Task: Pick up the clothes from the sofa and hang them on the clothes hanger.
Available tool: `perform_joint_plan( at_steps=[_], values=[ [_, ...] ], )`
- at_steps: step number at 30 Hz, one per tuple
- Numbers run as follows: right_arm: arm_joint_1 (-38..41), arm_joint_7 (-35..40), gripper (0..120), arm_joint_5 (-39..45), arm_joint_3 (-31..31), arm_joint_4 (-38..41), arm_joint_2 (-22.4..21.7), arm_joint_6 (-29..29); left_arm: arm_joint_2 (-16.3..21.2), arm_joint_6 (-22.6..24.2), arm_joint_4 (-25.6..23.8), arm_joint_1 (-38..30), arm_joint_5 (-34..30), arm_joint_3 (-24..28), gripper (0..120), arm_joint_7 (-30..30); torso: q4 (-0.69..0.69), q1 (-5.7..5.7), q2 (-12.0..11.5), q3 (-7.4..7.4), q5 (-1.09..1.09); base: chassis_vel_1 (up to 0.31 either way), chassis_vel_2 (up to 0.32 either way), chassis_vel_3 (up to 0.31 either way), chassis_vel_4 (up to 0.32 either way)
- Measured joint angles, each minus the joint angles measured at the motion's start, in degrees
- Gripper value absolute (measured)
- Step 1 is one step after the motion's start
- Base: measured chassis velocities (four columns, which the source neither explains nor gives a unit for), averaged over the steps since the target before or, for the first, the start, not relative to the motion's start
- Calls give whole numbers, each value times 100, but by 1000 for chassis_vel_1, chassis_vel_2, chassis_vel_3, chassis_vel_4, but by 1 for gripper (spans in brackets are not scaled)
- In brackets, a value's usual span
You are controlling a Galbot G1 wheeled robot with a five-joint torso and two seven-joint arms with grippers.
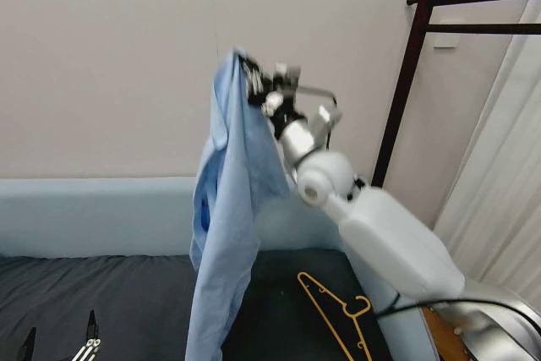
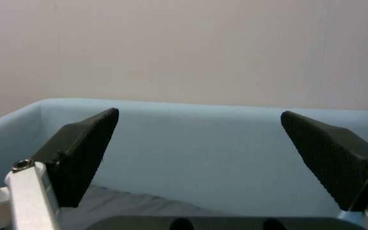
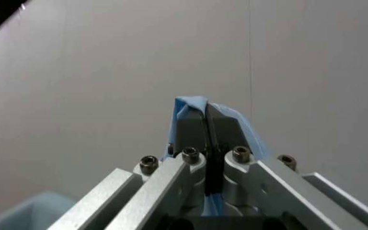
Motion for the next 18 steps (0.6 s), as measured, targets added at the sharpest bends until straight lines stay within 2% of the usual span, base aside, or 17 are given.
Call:
perform_joint_plan(
  at_steps=[2,3,4,8,9,10,12,13,15,18],
  values=[
    [-1089,-89,0,-426,185,272,-308,-200,54,1,49,-17,-31,11,100,-3,0,0,-1,1,1,0,0,0,0],
    [-1089,-89,0,-426,185,272,-308,-200,54,1,49,-17,-31,11,100,-3,0,0,-1,1,1,0,0,0,0],
    [-1852,-179,0,-760,367,428,-480,-293,80,0,65,-22,-45,17,100,-2,-1,-1,0,-1,-2,0,0,0,0],
    [-3757,-609,0,-1708,809,519,-634,-329,155,0,55,-2,-77,-9,100,7,0,-1,1,-1,-2,0,0,0,0],
    [-3757,-609,0,-1708,809,519,-634,-329,155,0,55,-2,-77,-9,100,7,0,-1,1,-1,-2,0,0,0,0],
    [-4233,-763,0,-2123,945,335,-589,-275,207,44,58,-44,-78,-20,100,8,1,-2,1,-2,-3,0,0,0,0],
    [-4645,-865,0,-2699,1062,-81,-500,-161,311,166,84,-131,-77,2,100,11,1,-2,1,-2,-2,0,0,0,0],
    [-4645,-865,0,-2699,1062,-81,-500,-161,311,166,84,-131,-77,2,100,11,1,-2,1,-2,-2,0,0,0,0],
    [-4921,-858,0,-3328,1229,-638,-340,-20,395,274,121,-221,-77,20,100,10,0,-2,1,-2,-3,0,0,0,0],
    [-4926,-772,0,-3553,1326,-1018,-220,74,413,312,163,-266,-74,41,100,12,1,-2,1,-1,-3,0,0,0,0]
  ],
)
